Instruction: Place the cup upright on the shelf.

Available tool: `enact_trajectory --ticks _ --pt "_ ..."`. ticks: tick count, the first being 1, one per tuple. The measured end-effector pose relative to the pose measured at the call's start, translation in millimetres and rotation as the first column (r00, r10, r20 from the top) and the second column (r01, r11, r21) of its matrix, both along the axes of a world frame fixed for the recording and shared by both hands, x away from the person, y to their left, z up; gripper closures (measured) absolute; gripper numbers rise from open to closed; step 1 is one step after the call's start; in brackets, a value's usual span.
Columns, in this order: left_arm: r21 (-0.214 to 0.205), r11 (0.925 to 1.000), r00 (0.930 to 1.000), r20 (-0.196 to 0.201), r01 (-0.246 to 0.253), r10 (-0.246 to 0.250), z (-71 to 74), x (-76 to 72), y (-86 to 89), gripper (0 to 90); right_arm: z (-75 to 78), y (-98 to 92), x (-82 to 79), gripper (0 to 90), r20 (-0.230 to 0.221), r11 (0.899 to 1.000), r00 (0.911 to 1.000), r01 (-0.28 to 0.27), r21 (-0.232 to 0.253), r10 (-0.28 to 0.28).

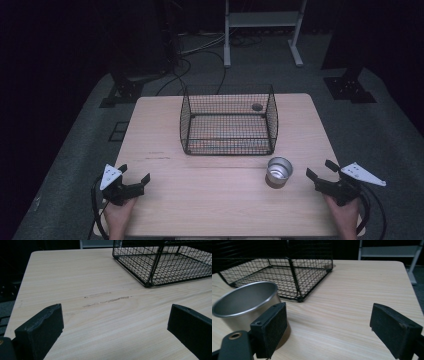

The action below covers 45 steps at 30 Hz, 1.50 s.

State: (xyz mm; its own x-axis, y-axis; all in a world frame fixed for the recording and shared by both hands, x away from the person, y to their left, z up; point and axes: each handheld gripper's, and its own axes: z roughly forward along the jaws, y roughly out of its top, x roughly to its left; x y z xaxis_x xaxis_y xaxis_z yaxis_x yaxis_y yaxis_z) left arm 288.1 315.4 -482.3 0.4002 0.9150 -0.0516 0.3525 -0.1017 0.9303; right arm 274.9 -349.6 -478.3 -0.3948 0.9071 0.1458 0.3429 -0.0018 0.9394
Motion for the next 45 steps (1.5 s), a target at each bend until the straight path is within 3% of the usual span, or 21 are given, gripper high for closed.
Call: enact_trajectory --ticks 11,19,23,26,27,28,37,42,45 --pt "-0.015 0.9997 0.9998 0.013 -0.017 0.017 2.2 -2.9 3.7 0.0 8.8 16.4 -10.1 13.4 0.041 0.995 0.9947 -0.092 -0.046 0.094" --pt "-0.015 0.9999 1.0 0.003 -0.004 0.004 1.2 -2.6 1.9 0.0 11.9 24.6 -16.3 13.3 0.067 0.986 0.9845 -0.158 -0.06 0.162" --pt "-0.014 0.9999 1.0 -0.002 -0.001 0.001 0.8 -1.8 1.7 0.0 12.6 30.8 -17.1 12.7 0.077 0.976 0.974 -0.207 -0.071 0.213" --pt "-0.014 0.9999 1.0 -0.005 0.0 0.0 0.8 -2.0 1.2 0.0 12.2 38.1 -16.1 12.6 0.077 0.964 0.9627 -0.253 -0.083 0.26" --pt "-0.014 0.9999 1.0 -0.005 0.0 0.0 0.8 -2.0 1.2 0.0 12.2 38.1 -16.1 12.6 0.077 0.964 0.9627 -0.253 -0.083 0.26" --pt "-0.014 0.9999 1.0 -0.002 0.001 -0.001 0.9 -2.1 1.3 0.0 11.0 41.0 -15.5 12.7 0.078 0.957 0.9561 -0.275 -0.089 0.282" --pt "-0.023 0.9997 1.0 -0.002 0.003 -0.003 1.5 -3.0 1.0 0.0 6.6 48.8 -8.5 12.6 0.052 0.95 0.951 -0.3 -0.085 0.305" --pt "-0.015 0.9999 0.9999 -0.01 0.007 -0.007 1.1 -3.2 1.0 0.0 3.3 53.4 -1.9 7.6 0.027 0.945 0.9482 -0.313 -0.09 0.316" --pt "-0.011 0.9999 0.9998 -0.014 0.012 -0.012 0.8 -3.2 -0.2 0.0 1.9 56.5 1.9 7.6 0.023 0.94 0.9425 -0.33 -0.088 0.333"
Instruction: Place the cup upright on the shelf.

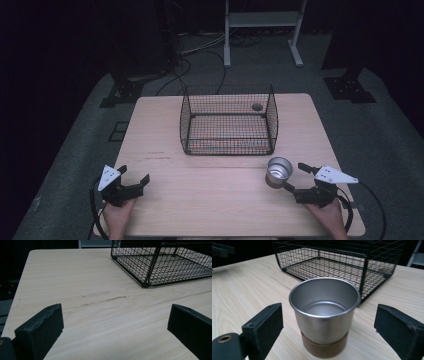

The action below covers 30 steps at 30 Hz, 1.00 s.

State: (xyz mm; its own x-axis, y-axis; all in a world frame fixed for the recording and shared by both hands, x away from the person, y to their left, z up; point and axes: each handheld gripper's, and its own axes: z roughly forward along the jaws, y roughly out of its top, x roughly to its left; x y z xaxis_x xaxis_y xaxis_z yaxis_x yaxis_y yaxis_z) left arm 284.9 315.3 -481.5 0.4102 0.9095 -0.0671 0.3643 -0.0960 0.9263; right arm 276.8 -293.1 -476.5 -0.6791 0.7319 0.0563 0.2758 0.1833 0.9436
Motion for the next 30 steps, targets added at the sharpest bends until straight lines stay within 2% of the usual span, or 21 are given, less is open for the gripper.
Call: enact_trajectory --ticks 4,8,12,13,17,24,25,30 --pt "0.003 1.0 1.0 0.0 0.006 -0.006 -0.2 0.2 -0.7 0.0 -1.2 4.1 2.3 7.7 0.008 1.0 0.9999 -0.01 -0.013 0.01" --pt "0.002 0.9998 0.9998 0.006 0.018 -0.018 0.4 -0.6 -2.3 0.0 -2.0 3.1 6.9 7.9 0.01 1.0 0.9998 -0.017 0.012 0.017" --pt "0.004 0.9998 0.9997 0.009 0.022 -0.022 0.5 -0.8 -2.5 0.0 -3.7 4.3 9.6 7.9 0.005 1.0 0.9999 -0.012 -0.008 0.012" --pt "0.007 0.9997 0.9997 0.006 0.022 -0.022 0.2 -0.5 -2.3 0.0 -5.1 6.7 10.4 7.9 0.002 0.999 0.9999 -0.017 -0.031 0.017" --pt "0.009 0.9996 0.9997 0.0 0.025 -0.025 -0.4 0.1 -3.0 0.0 -7.2 10.8 12.6 7.9 -0.007 0.998 0.9996 -0.029 -0.047 0.029" --pt "0.011 0.9996 0.9996 -0.005 0.027 -0.027 -0.6 0.2 -3.2 0.0 -9.4 16.6 16.2 7.9 -0.012 0.997 0.9988 -0.048 -0.067 0.047" --pt "0.012 0.9995 0.9996 -0.004 0.028 -0.028 -0.5 0.0 -3.3 0.0 -11.8 16.7 19.2 8.0 -0.036 0.996 0.9986 -0.042 -0.076 0.039" --pt "0.008 0.9995 0.9996 0.002 0.029 -0.029 -0.2 -0.2 -3.9 0.0 -11.4 17.4 19.9 8.0 -0.026 0.996 0.9983 -0.053 -0.068 0.051"
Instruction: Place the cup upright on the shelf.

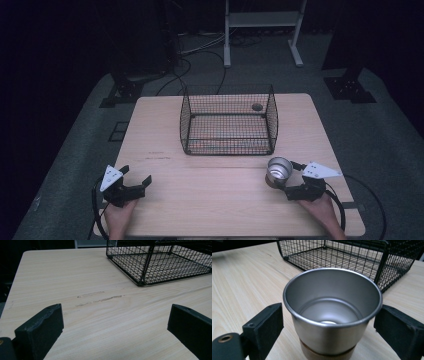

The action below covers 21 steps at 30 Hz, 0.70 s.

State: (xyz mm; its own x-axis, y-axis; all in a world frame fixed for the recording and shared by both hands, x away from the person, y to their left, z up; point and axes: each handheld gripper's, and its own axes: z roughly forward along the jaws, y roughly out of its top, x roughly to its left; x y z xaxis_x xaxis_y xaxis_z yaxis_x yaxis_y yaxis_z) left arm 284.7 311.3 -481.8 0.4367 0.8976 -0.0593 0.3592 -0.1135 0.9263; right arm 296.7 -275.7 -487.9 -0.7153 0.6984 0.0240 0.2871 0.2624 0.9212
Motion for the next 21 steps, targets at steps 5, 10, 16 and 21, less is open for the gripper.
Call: enact_trajectory --ticks 5,10,16,21 --pt "-0.002 1.0 1.0 0.002 0.001 -0.001 0.3 -0.4 0.0 0.0 1.3 6.5 2.7 11.9 -0.008 0.999 1.0 -0.006 -0.039 0.006" --pt "-0.002 1.0 1.0 0.006 0.001 -0.001 1.1 -1.0 -0.2 0.0 4.1 11.4 9.8 17.5 -0.017 0.999 0.9997 -0.019 -0.049 0.018" --pt "-0.007 1.0 0.9999 0.01 -0.002 0.002 1.8 -1.9 0.8 0.0 4.7 10.9 9.0 17.7 -0.018 0.998 0.9995 -0.028 -0.055 0.027" --pt "-0.005 1.0 0.9999 0.01 -0.007 0.007 2.1 -2.7 1.7 0.0 9.6 7.4 5.3 17.8 -0.026 0.999 0.9988 -0.042 -0.028 0.041"
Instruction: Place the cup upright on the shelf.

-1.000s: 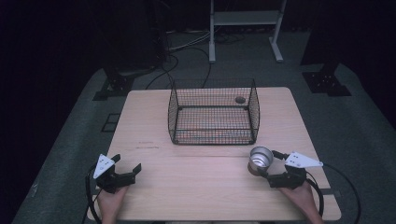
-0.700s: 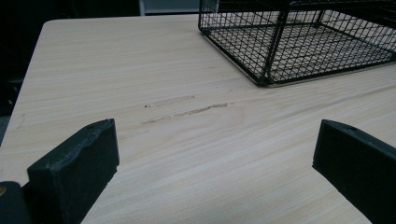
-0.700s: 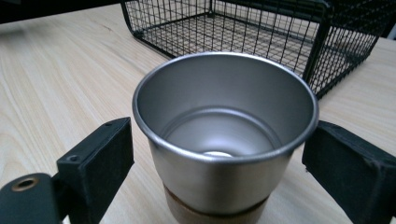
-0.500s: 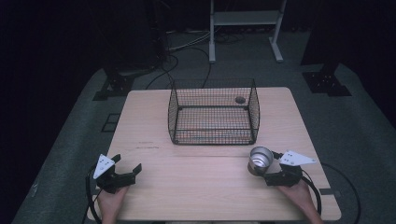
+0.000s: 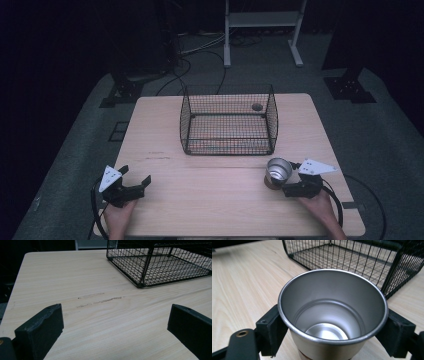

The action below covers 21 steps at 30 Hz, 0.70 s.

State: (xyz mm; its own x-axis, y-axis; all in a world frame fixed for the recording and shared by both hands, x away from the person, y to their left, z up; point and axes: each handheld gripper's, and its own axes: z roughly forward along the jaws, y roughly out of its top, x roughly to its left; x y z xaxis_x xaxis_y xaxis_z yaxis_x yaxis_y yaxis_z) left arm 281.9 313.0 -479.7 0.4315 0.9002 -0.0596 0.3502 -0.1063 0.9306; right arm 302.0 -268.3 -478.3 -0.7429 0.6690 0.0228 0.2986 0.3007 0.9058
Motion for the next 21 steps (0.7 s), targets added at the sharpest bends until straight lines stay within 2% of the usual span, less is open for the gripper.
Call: enact_trajectory --ticks 3,5,7,8,10,11,12,13,14,15,16,19,20,21 --pt "-0.003 1.0 1.0 0.001 -0.002 0.002 0.1 -0.3 0.5 0.0 5.2 -2.5 -2.0 17.8 0.009 1.0 1.0 0.0 0.01 0.0" --pt "-0.005 1.0 1.0 -0.001 -0.003 0.003 0.2 -0.2 0.7 0.0 17.6 -6.0 -2.3 17.8 -0.01 1.0 0.9998 -0.019 0.011 0.019" --pt "-0.005 1.0 1.0 -0.003 -0.003 0.003 0.0 -0.2 0.4 0.0 22.3 -6.9 -2.5 17.8 -0.005 1.0 0.9997 -0.025 0.016 0.025" --pt "-0.003 1.0 1.0 -0.005 0.0 0.0 0.0 -0.4 0.2 0.0 33.0 -7.1 -2.8 17.8 0.001 0.999 0.9994 -0.036 0.015 0.036" --pt "-0.004 1.0 1.0 -0.005 0.0 0.0 0.1 -0.6 0.1 0.0 43.4 -6.4 -2.0 17.8 0.003 0.998 0.9986 -0.053 0.016 0.053" --pt "-0.004 1.0 1.0 -0.005 0.0 0.0 0.1 -0.6 0.1 0.0 43.4 -6.4 -2.0 17.8 0.003 0.998 0.9986 -0.053 0.016 0.053" --pt "-0.003 1.0 1.0 -0.006 0.0 -0.001 0.1 -0.7 0.1 0.0 53.6 -4.4 -0.1 17.8 0.004 0.997 0.9976 -0.069 0.017 0.069" --pt "-0.003 1.0 1.0 -0.006 0.0 -0.001 0.1 -0.7 0.1 0.0 53.6 -4.4 -0.1 17.8 0.004 0.997 0.9976 -0.069 0.017 0.069" --pt "-0.004 1.0 1.0 -0.007 0.003 -0.003 0.1 -0.5 0.2 0.0 63.3 -1.5 2.2 17.8 0.004 0.996 0.9965 -0.084 0.014 0.084" --pt "-0.004 1.0 1.0 -0.007 0.003 -0.003 0.1 -0.5 0.2 0.0 63.3 -1.5 2.2 17.8 0.004 0.996 0.9965 -0.084 0.014 0.084" --pt "-0.007 1.0 1.0 -0.007 0.005 -0.005 0.1 -0.4 0.5 0.0 72.0 1.6 6.3 17.8 -0.001 0.995 0.9948 -0.101 0.012 0.101" --pt "-0.01 0.9999 1.0 -0.005 0.002 -0.002 0.2 -0.6 0.9 0.0 80.1 5.4 11.0 17.7 -0.003 0.993 0.9931 -0.117 0.009 0.117" --pt "-0.017 0.9999 1.0 -0.005 0.001 -0.001 0.4 -0.7 1.8 0.0 88.1 9.6 16.0 17.8 -0.003 0.991 0.9915 -0.13 0.0 0.13" --pt "-0.017 0.9999 1.0 -0.005 0.001 -0.001 0.4 -0.7 1.8 0.0 88.1 9.6 16.0 17.8 -0.003 0.991 0.9915 -0.13 0.0 0.13"
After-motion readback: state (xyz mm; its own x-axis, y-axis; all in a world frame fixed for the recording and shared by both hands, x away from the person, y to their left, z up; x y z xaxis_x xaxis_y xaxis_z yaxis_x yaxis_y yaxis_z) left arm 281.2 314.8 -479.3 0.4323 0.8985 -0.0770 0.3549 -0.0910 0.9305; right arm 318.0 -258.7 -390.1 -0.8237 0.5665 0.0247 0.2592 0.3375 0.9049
